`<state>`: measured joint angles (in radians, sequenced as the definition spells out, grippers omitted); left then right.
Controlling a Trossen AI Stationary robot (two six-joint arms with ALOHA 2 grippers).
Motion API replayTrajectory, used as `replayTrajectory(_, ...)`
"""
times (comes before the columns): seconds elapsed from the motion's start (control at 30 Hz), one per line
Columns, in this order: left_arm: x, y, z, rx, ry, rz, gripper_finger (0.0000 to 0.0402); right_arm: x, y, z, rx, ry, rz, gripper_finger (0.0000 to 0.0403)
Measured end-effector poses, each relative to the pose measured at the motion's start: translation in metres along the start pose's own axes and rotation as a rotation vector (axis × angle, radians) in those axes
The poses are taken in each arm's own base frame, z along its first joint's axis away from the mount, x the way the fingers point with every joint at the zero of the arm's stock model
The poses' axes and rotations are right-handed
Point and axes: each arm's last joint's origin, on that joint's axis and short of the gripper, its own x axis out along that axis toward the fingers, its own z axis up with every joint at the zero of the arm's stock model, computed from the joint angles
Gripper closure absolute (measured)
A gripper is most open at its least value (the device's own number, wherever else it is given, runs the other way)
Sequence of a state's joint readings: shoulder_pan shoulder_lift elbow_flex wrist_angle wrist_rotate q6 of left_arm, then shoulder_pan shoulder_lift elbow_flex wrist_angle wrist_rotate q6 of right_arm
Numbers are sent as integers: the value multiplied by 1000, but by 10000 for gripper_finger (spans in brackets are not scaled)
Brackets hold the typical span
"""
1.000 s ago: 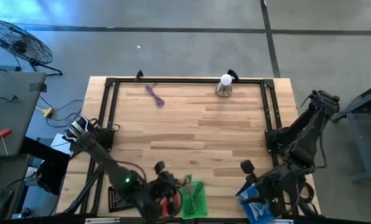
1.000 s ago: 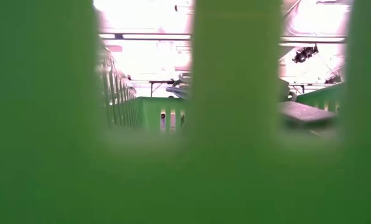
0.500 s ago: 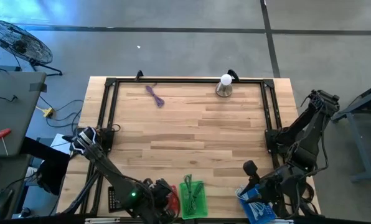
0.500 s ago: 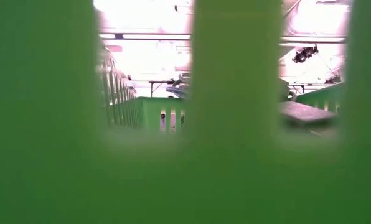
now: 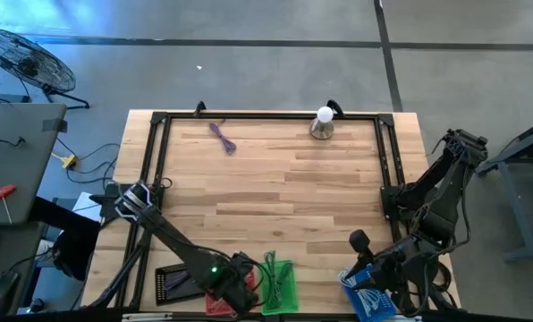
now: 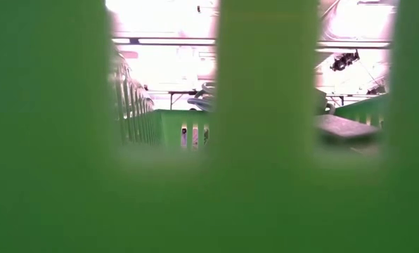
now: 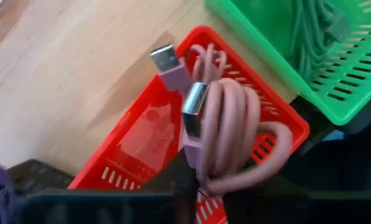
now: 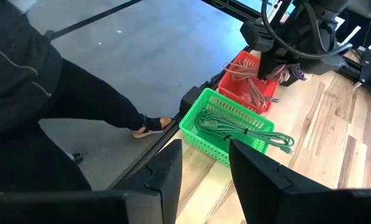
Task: Pick & Place USB Port
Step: Put the pink charger cable into the red bin, then put the purple charger cable into the black bin
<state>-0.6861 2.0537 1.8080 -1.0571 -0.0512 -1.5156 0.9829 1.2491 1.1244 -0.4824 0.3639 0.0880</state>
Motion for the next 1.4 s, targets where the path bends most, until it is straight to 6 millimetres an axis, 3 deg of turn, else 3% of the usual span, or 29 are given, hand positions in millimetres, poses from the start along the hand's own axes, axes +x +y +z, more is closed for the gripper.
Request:
replayTrajectory(0.23,0,0,2,11,54,-2,275,0,0,-1,-7,9,-15,279)
replayTrajectory(0.43,-9,3,8,-6,86,-8,258,7,1,-11,-12,19,-35,279)
replayTrajectory(0.57,-32,2,16,3,1,15,267,12,1,-19,-19,19,-51,279)
replayTrajectory(0.67,-64,1,31,70,-119,37,278,13,1,-19,-19,13,-65,279)
replayTrajectory(0.8,-108,7,60,276,-347,117,294,13,1,-15,-20,-21,-71,279)
replayTrajectory(0.97,-140,21,96,444,-536,276,308,10,0,-14,-12,-38,-79,279)
replayTrajectory(1.17,-148,51,162,630,-431,383,312,3,-7,-11,10,-67,-176,279)
replayTrajectory(1.4,-143,107,241,656,-263,459,312,-1,-26,-10,46,-70,-278,279)
